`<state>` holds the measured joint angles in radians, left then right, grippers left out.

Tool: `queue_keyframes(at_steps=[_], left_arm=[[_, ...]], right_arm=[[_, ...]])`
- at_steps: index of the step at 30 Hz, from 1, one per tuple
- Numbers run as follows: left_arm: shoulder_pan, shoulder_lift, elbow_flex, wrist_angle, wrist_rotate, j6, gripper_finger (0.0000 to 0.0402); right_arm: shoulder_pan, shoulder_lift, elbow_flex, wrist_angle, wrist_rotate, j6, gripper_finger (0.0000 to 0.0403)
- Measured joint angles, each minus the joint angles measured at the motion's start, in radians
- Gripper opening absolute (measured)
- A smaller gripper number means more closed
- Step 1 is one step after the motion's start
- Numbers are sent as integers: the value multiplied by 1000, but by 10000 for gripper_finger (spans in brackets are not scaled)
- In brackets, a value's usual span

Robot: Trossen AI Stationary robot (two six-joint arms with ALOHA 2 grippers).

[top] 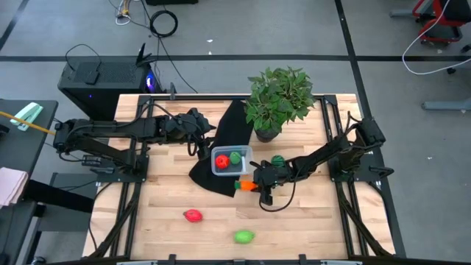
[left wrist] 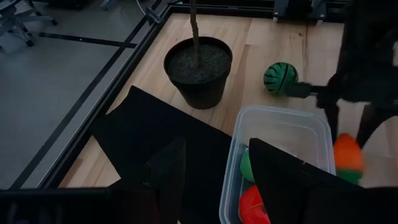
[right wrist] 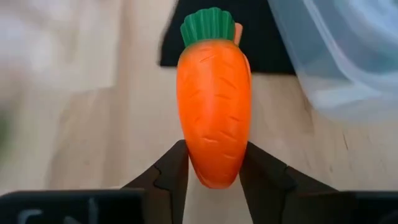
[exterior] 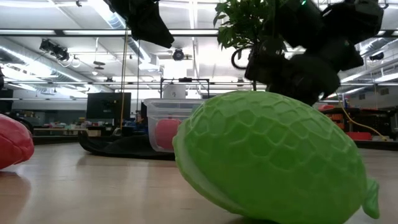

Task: Pick and placing Produce into tupperware
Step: Put the orange carrot into the bin

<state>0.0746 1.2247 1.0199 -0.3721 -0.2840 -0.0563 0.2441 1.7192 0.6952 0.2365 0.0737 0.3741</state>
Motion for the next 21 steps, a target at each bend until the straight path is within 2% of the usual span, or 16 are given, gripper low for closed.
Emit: queue_keyframes(at_steps=[6,13,18,21], left_arm=[[0,0,0,0,0,16,185],[0,0,0,1,0,16,181],[0,0,0,2,0,18,185],[0,0,0,2,0,20,184]], right_arm=[[30,-104,0,-53,22,0,124],[62,-301,0,-156,41,-6,119],[62,-407,24,-238,123,-121,102],[44,-430,65,-306,135,-169,84]])
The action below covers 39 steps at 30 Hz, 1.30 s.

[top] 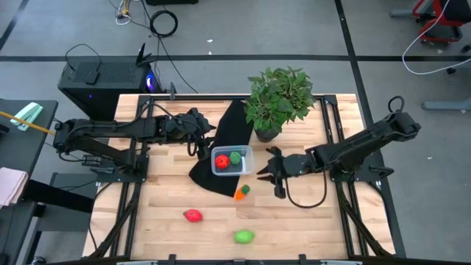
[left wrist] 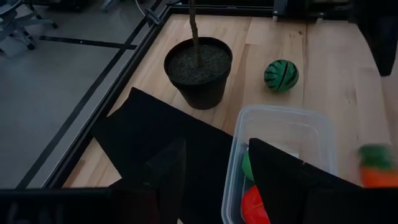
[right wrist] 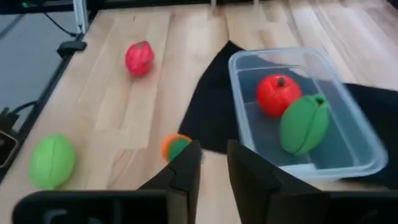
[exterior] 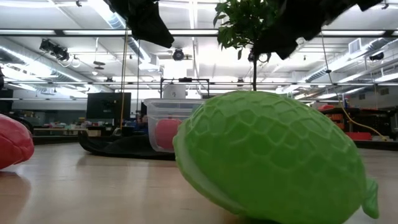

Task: Pick and placing Produce into tupperware
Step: Put the orange carrot into the bin

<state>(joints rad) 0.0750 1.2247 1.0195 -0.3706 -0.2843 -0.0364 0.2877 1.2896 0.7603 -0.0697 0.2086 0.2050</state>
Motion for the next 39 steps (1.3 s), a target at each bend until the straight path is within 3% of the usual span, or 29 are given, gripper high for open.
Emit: queue_keyframes(at_steps=[3,7,10,17,23,29,34,39], left_arm=[[0,0,0,0,0,0,181],[0,0,0,-1,0,-1,183],[0,0,0,-1,0,-1,185],[0,0,0,-1,0,7,181],[0,0,0,-1,0,7,188],[0,0,0,-3,0,7,187],[0,0,0,-11,1,30,183],[0,0,0,-9,2,59,188]], right_arm=[[-12,2,25,-73,-33,-24,70],[-8,29,27,-96,-167,-21,72],[16,67,27,-95,-235,1,92],[65,155,52,-65,-242,-5,164],[74,237,105,-65,-112,155,207],[140,353,190,-83,49,357,213],[187,417,321,-271,180,403,204],[214,407,387,-503,194,459,202]])
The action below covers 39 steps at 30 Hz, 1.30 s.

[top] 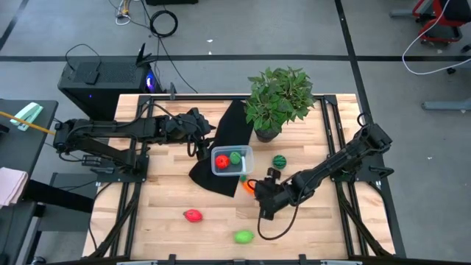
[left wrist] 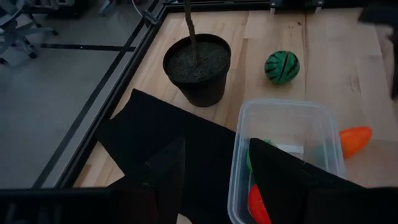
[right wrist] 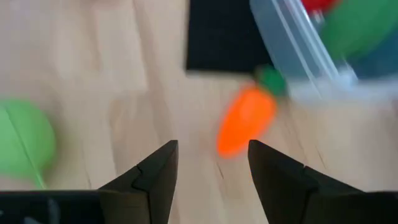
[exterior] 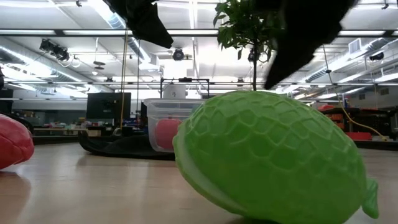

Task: Pick and placing Produce into tupperware
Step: Put the orange carrot into the bin

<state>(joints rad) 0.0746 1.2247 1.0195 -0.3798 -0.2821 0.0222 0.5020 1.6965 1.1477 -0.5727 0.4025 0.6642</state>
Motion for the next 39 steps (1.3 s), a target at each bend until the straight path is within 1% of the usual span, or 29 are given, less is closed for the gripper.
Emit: queue_keyframes(at_steps=[3,5,8,11,14,17,23,27,33,39], left_arm=[[0,0,0,2,0,11,189],[0,0,0,4,0,10,189],[0,0,0,3,0,10,190],[0,0,0,2,0,7,188],[0,0,0,2,0,-25,188],[0,0,0,1,16,-29,187],[0,0,0,-2,17,-29,183],[-1,0,0,-13,17,-28,185],[-1,0,0,-24,17,-11,181],[0,0,0,-26,18,15,185]], right_arm=[[21,-41,0,-139,-38,92,206],[36,-64,-9,-172,-41,128,209],[49,-68,-29,-110,-43,129,214],[53,-36,-42,-56,-37,133,222],[48,-4,-47,-55,-4,166,232],[28,23,-46,-5,30,179,245],[-12,112,-46,184,31,139,272],[-26,142,-46,196,27,129,282],[-65,136,-45,179,41,110,282],[-106,132,-45,170,32,82,282]])
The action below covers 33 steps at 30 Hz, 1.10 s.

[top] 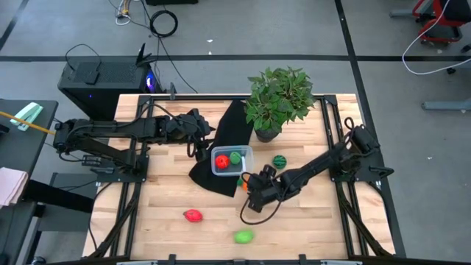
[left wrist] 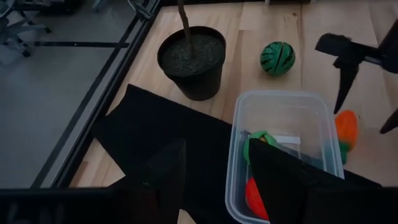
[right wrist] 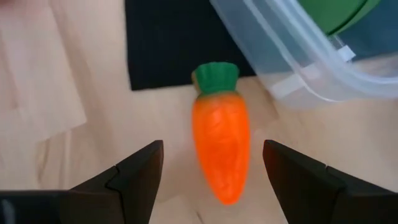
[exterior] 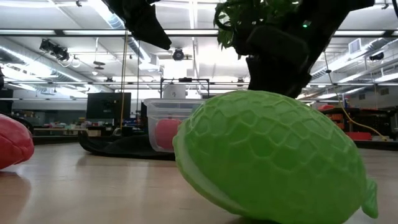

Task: Pick and placing Produce into tupperware
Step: Put the orange carrot into the bin

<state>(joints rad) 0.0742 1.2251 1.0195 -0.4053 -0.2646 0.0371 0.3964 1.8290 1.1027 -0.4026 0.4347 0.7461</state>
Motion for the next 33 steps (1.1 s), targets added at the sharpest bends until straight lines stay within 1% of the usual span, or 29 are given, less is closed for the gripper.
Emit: queue_keyframes(at_steps=[7,13,19,28,33], left_arm=[[0,0,0,0,0,1,181],[0,0,0,0,0,2,186],[0,0,0,1,0,2,188],[0,0,0,3,0,2,185],[0,0,0,3,0,1,185]], right_arm=[[-55,7,0,-7,-68,-18,282],[-60,9,0,18,-115,-32,282],[-57,10,0,17,-130,-35,282],[-57,83,0,70,-148,-30,281],[-57,90,0,79,-145,-16,267]])
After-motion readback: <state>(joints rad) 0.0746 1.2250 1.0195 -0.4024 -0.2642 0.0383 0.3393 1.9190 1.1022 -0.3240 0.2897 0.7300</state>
